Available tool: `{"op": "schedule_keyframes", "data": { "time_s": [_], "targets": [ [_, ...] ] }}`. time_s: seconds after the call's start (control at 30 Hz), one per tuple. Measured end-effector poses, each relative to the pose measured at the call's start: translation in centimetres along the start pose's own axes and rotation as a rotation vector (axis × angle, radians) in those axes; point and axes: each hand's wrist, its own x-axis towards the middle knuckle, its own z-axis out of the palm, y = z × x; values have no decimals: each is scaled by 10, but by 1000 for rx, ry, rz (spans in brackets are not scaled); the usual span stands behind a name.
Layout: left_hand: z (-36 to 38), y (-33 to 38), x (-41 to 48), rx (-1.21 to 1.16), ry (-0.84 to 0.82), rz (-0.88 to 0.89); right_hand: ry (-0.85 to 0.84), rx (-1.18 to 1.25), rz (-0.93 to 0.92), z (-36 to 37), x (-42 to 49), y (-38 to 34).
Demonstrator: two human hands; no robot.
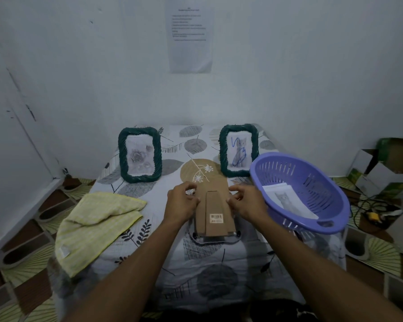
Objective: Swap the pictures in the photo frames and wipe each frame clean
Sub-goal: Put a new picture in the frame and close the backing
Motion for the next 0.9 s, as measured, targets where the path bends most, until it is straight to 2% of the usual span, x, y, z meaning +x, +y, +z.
{"op": "schedule_keyframes", "data": {
  "time_s": [0.2,0.63,0.9],
  "targets": [
    [6,-5,-1,50,-5,2,2,-84,-34,5,2,5],
    [12,-13,-4,131,-5,28,-39,-67,-41,13,1,18],
    [17,-19,-4,239,-17,89,-76,-192,-103,18,4,24]
  ]
}}
